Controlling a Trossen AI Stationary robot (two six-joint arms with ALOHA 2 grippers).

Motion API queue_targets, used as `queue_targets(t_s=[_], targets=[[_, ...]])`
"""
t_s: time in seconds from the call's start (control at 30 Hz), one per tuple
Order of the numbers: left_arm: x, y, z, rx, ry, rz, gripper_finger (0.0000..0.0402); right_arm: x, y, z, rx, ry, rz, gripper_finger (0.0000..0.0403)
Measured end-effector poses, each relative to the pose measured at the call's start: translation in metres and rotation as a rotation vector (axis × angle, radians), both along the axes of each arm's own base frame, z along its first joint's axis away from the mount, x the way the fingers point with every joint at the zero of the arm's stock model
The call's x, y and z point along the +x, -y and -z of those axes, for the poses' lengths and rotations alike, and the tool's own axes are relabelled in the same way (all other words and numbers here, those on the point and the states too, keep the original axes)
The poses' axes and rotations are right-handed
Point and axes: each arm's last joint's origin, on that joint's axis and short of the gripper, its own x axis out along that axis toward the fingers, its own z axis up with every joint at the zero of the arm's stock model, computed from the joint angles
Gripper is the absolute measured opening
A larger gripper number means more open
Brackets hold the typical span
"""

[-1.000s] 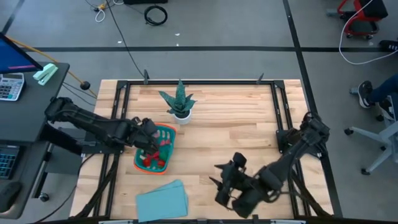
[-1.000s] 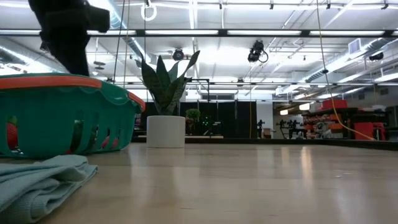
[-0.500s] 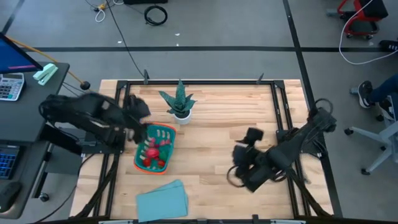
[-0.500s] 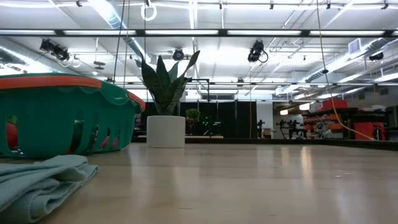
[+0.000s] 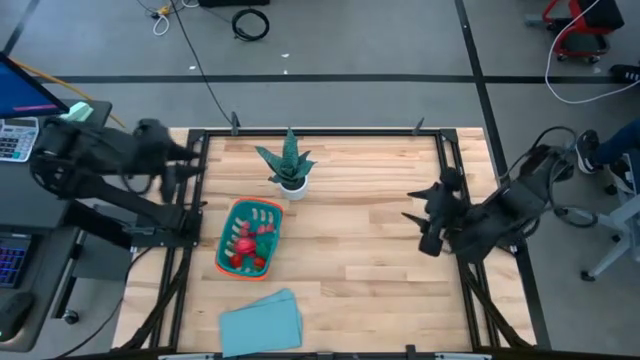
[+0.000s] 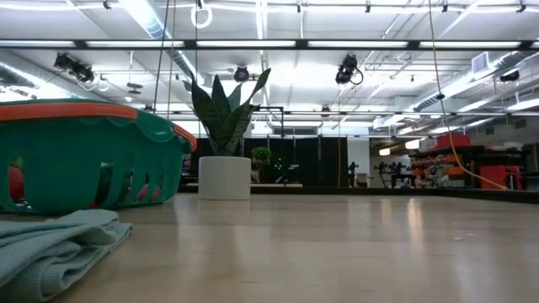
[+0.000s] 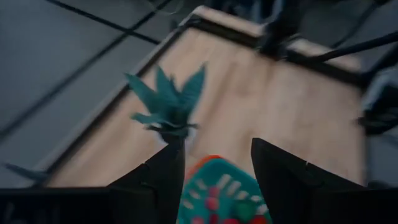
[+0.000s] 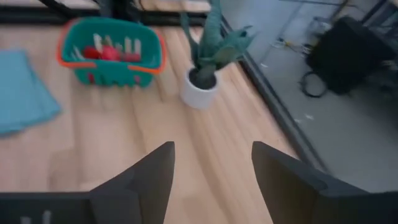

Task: Pick and placing Produce into tupperware
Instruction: Return to Home Position

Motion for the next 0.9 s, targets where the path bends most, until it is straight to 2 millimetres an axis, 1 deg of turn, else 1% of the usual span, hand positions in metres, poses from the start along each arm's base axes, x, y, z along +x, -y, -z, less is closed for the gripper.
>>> queue_targets(t_s=[0.1,0.2,0.3,0.4,0.47,0.57,0.6,0.67,0.8,0.9], targets=[[-0.022,-0.002,0.019,-0.077,0.094,0.032,0.0186,-0.014,0.009,0.018,0.088,0.087,-0.078,0.0224],[-0.032,-0.004,0.051,-0.118,0.203,0.054,0.0187,-0.022,0.013,0.047,0.2,0.199,-0.238,0.0224],[-0.03,0.0,0.091,-0.173,0.315,0.145,0.0191,-0.024,0.015,0.08,0.296,0.347,-0.424,0.0225],[-0.02,0.007,0.126,-0.227,0.47,0.291,0.0194,-0.027,0.02,0.109,0.37,0.478,-0.592,0.0226],[-0.013,0.011,0.146,-0.228,0.564,0.381,0.0194,-0.03,0.025,0.123,0.37,0.545,-0.638,0.0226],[-0.005,0.014,0.167,-0.186,0.661,0.42,0.019,-0.033,0.039,0.133,0.335,0.597,-0.607,0.0226],[-0.004,0.014,0.171,-0.174,0.67,0.421,0.0189,-0.034,0.044,0.135,0.332,0.603,-0.589,0.0226],[-0.005,0.013,0.175,-0.139,0.677,0.415,0.0186,-0.036,0.053,0.138,0.334,0.609,-0.587,0.0226],[-0.013,0.009,0.167,-0.067,0.745,0.396,0.0188,-0.038,0.069,0.137,0.351,0.62,-0.615,0.0226],[-0.021,0.006,0.162,-0.018,0.798,0.392,0.0193,-0.038,0.077,0.139,0.346,0.624,-0.567,0.0226]])
